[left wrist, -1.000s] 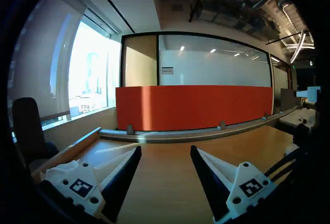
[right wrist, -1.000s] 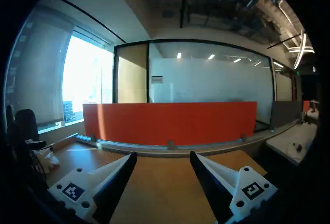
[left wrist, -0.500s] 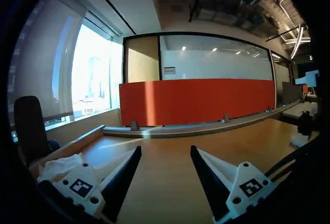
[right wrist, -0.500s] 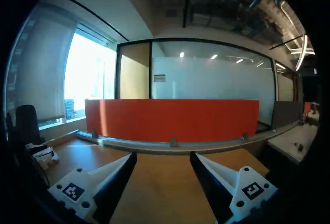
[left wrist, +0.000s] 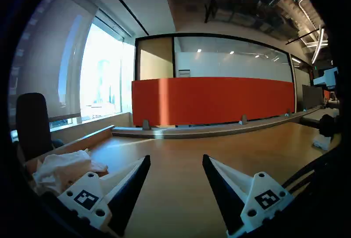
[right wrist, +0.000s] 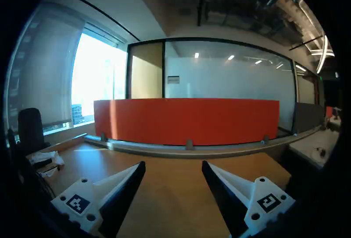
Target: Fold towel
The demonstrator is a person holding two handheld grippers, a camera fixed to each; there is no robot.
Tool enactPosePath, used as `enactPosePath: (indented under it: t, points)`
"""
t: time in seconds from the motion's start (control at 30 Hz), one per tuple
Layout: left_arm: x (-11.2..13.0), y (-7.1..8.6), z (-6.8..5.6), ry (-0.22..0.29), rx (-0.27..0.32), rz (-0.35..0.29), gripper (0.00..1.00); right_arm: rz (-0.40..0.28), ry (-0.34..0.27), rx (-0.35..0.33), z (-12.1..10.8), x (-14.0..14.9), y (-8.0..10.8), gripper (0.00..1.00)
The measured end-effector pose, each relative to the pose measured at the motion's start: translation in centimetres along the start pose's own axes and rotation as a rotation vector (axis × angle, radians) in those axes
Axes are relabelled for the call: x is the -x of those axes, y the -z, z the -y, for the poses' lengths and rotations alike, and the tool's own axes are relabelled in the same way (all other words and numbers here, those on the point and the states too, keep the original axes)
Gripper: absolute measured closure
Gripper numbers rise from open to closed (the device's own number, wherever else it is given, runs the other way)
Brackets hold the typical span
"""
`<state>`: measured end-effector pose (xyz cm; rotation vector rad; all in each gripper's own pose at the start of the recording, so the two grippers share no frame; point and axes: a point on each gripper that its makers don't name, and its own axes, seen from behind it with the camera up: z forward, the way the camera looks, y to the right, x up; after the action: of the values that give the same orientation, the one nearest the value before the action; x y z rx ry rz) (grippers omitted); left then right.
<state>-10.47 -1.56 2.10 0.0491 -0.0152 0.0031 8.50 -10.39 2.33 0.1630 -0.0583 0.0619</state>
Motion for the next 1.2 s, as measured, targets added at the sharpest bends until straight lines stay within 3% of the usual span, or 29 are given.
enactPosePath:
  t: [0.57, 0.87, 1.2]
  points:
    - [2.6, 0.5, 0.6, 0.018, -0.013, -0.011, 0.12, 0.022, 0.024, -0.026, 1.2, 1.9, -0.5, 0.01]
    - [2.4, 0.6, 0.3, 0.022, -0.008, -0.028, 0.12, 0.024, 0.030, -0.033, 1.5, 2.1, -0.5, 0.01]
    - [2.3, 0.8, 0.3, 0.026, -0.007, -0.029, 0.12, 0.016, 0.018, -0.013, 0.3, 1.9, -0.4, 0.01]
